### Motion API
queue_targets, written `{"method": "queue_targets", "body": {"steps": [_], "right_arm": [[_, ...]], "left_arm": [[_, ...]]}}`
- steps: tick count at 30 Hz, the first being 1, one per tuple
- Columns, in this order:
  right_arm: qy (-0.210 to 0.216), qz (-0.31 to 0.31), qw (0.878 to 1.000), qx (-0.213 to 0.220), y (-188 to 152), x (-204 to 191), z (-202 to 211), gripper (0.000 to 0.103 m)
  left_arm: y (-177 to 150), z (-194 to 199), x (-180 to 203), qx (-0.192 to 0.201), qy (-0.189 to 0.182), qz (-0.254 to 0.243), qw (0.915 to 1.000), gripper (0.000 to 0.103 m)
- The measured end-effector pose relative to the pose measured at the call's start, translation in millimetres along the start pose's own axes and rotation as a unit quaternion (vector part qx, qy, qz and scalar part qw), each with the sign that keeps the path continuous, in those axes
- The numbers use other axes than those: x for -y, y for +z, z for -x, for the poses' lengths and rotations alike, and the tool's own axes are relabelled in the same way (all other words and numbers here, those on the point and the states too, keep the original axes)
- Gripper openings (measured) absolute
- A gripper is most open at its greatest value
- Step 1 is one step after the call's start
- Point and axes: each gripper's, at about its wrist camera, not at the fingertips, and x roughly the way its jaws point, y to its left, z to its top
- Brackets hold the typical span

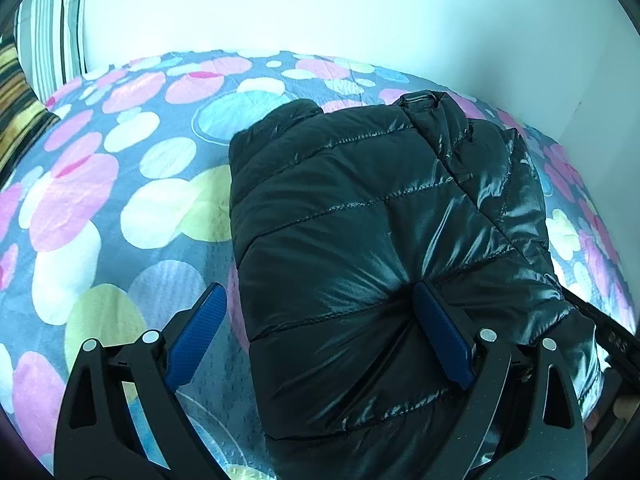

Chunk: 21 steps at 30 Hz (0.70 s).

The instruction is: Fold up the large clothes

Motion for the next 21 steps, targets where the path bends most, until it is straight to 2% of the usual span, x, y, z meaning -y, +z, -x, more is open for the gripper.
{"method": "queue_targets", "body": {"steps": [3, 5, 9, 21], "right_arm": [[-0.011, 0.007, 1.0, 0.006, -7, 0, 11, 0.059], [-0.017, 0.014, 1.0, 0.014, -12, -1, 20, 0.064], [-0.032, 0.037, 0.998, 0.034, -20, -9, 42, 0.065], [-0.049, 0.087, 0.992, 0.078, -46, -40, 104, 0.076]], "left_arm": [[-5, 9, 1, 0.014, 0.006, 0.0, 0.9999, 0.094], [-9, 18, -1, 0.024, 0.003, 0.007, 0.9997, 0.094], [-19, 42, -1, 0.045, -0.004, 0.014, 0.9989, 0.094], [-52, 135, 14, 0.11, 0.039, -0.005, 0.9932, 0.095]]}}
